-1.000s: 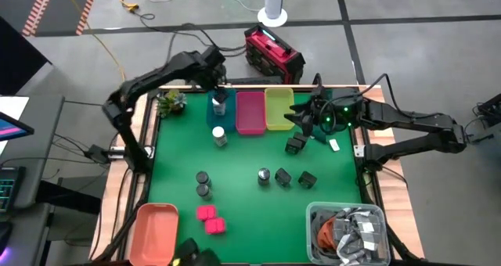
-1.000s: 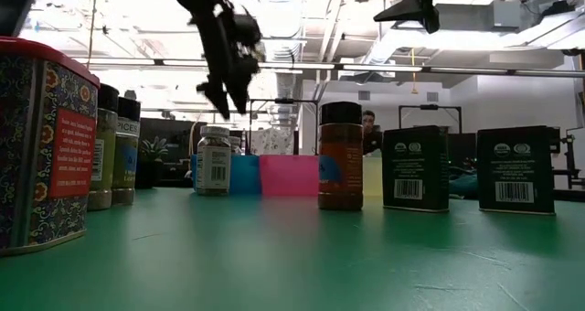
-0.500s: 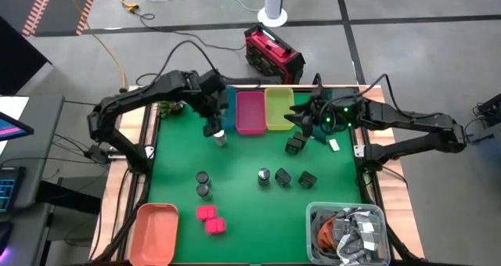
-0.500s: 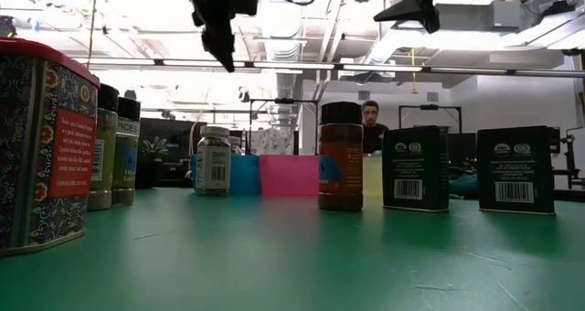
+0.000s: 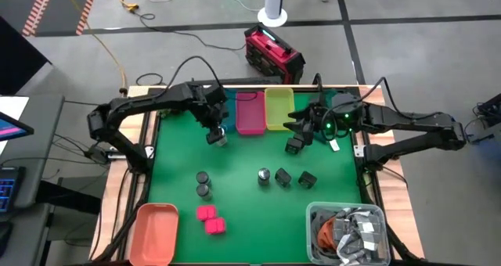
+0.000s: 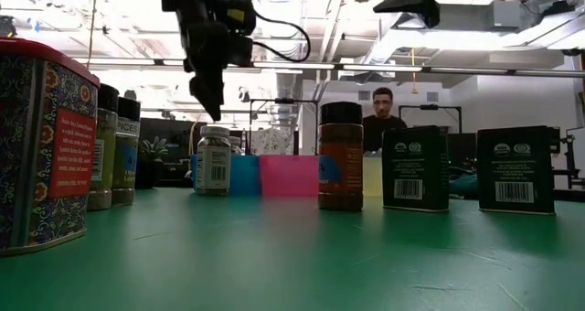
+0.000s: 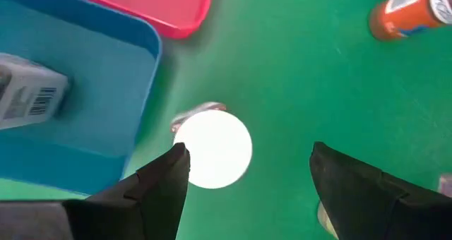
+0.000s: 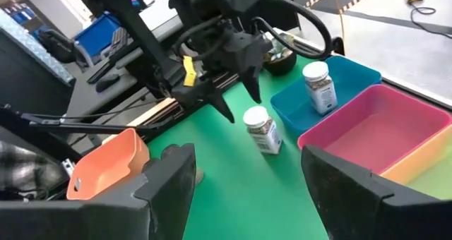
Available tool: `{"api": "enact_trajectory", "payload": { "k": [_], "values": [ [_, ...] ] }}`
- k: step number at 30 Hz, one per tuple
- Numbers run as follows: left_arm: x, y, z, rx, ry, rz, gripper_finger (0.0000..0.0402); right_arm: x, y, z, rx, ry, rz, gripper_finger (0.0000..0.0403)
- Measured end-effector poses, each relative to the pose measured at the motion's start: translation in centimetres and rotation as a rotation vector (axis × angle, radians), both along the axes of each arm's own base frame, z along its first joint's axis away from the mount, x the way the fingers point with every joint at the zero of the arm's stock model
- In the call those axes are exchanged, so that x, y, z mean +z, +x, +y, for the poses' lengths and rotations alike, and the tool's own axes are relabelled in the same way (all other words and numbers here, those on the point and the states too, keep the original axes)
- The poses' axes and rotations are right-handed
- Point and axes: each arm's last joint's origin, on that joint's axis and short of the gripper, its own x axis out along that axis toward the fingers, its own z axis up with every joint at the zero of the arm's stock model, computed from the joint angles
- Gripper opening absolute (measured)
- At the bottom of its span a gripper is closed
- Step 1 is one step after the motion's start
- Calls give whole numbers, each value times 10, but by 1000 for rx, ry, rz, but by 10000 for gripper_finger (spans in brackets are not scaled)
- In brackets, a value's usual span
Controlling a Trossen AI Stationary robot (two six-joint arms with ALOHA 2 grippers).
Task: Sort spices by type
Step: Put the white seasoning bottle into the blue bin
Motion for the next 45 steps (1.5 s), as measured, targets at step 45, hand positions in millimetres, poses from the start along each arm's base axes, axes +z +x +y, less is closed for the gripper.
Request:
{"api": "enact_trajectory", "payload": {
  "k": [45],
  "values": [
    [-46, 13, -23, 68, 123, 26, 195, -11, 14, -2, -5, -5, 52, 284]
  ]
}}
